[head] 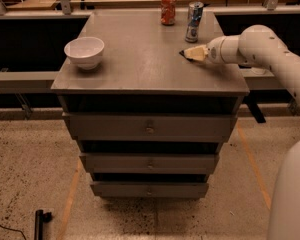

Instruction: Move rxbar blueberry near white bowl

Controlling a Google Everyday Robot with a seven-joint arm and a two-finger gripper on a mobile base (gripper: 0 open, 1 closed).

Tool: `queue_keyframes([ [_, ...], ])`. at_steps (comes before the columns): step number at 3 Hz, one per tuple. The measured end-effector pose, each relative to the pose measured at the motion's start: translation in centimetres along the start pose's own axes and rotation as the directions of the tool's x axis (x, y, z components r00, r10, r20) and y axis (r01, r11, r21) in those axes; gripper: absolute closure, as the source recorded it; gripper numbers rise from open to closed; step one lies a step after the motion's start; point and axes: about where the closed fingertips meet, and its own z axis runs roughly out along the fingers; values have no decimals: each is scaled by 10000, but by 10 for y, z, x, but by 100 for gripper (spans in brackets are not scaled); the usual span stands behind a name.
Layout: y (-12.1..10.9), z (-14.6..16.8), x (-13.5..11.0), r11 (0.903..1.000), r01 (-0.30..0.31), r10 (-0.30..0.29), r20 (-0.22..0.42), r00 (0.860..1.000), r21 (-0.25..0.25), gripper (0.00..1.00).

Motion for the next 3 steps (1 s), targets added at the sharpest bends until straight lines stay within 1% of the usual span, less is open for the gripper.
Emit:
queue_keyframes([
  [2,0,-1,-2,10000,2,-2,-1,10000,-1,85],
  [3,0,-1,-3,10000,4,-4,-2,10000,-2,100],
])
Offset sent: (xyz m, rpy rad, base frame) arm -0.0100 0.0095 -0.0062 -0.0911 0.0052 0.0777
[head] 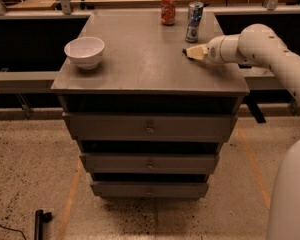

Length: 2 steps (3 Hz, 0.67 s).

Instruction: Move rxbar blueberry near white bowl

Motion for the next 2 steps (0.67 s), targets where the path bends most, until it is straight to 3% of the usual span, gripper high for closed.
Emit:
queue_keyframes([
  [1,0,0,0,10000,3,-3,0,10000,-2,100],
  [2,33,-9,-11,9928,834,-844,-72,9964,-863,100],
])
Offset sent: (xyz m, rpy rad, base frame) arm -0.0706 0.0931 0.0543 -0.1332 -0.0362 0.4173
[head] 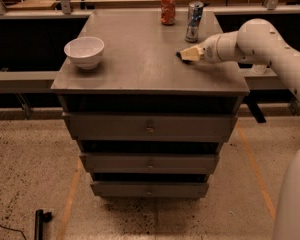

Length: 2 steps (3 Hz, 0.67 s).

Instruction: Move rxbar blueberry near white bowl

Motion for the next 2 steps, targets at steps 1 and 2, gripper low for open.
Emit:
queue_keyframes([
  [1,53,-11,-26,9811,1135,-1111,242,9935,-1565,100],
  [2,62,-9,-21,9735,1321,-1321,126,9912,-1866,100],
])
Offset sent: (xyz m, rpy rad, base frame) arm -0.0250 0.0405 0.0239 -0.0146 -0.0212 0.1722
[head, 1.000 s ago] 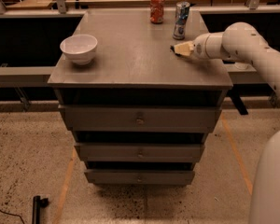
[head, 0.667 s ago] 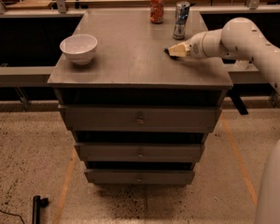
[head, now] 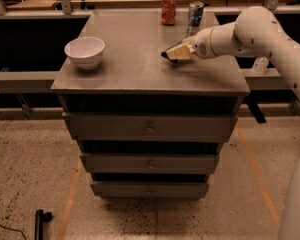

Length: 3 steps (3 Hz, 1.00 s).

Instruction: Move rxbar blueberry near white bowl

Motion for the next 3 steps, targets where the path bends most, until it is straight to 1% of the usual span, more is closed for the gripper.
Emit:
queue_keyframes([
  [1,0,0,0,10000,-11,11,18,10000,-3,100],
  [2,30,16,-22,9951,326,-304,257,9992,-936,100],
  [3,70,37,-45,9743,753,-695,349,9970,-2122,100],
])
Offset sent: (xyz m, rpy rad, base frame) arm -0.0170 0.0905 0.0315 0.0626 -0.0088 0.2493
